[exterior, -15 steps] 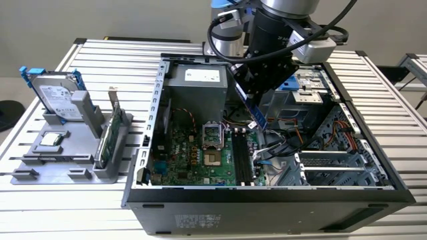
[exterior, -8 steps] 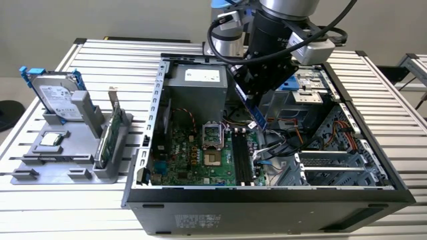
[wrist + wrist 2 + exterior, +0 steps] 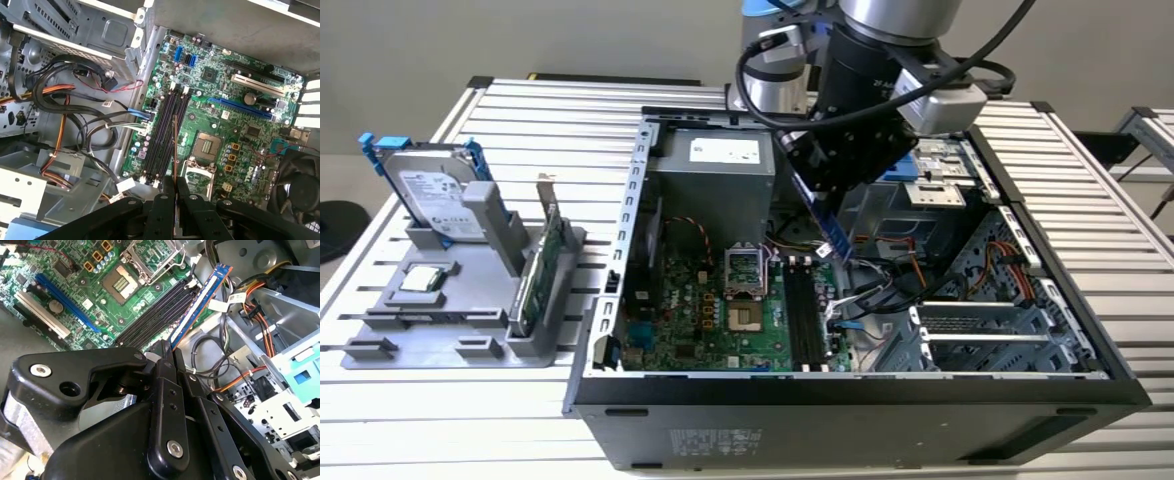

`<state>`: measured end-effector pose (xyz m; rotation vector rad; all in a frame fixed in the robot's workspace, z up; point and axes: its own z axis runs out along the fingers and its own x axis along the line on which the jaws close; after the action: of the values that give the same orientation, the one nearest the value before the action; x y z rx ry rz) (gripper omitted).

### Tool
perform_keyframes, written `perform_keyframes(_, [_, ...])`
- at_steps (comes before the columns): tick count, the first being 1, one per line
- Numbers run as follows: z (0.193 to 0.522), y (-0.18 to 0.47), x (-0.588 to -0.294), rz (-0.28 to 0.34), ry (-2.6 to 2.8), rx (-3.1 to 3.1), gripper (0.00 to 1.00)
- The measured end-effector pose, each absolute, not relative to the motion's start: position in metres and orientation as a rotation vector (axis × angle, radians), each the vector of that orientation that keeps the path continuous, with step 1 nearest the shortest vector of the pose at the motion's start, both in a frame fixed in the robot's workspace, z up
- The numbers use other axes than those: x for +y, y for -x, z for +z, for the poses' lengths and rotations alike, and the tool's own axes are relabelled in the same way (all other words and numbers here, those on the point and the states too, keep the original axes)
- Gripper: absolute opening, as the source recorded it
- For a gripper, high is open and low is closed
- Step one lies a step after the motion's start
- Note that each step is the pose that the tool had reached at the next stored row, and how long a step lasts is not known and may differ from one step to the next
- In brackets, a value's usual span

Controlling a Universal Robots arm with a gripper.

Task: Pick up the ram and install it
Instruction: 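Insert the ram into the slot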

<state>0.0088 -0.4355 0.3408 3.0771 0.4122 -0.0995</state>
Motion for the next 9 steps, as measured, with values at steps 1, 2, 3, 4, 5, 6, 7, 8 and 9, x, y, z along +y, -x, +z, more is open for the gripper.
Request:
perform_keyframes(1, [0.3402,-0.0089,-0.4354,-0.100,-3.079,0.398,0.00])
perform_keyframes(2, [0.3400,-0.0089,-0.4354,-0.100,-3.081,0.383,0.00])
perform_keyframes(3, [0.3399,-0.0090,-0.4355,-0.100,-3.083,0.369,0.00])
perform_keyframes(4, [0.3391,-0.0091,-0.4354,-0.100,-3.085,0.357,0.00])
perform_keyframes(5, [0.3386,-0.0095,-0.4355,-0.101,-3.086,0.347,0.00])
perform_keyframes(6, [0.3383,-0.0100,-0.4354,-0.101,-3.086,0.339,0.00])
perform_keyframes(7, [0.3377,-0.0101,-0.4354,-0.101,-3.086,0.329,0.00])
perform_keyframes(8, [0.3367,-0.0101,-0.4355,-0.101,-3.086,0.315,0.00])
perform_keyframes(9, [0.3358,-0.0101,-0.4355,-0.101,-3.087,0.299,0.00])
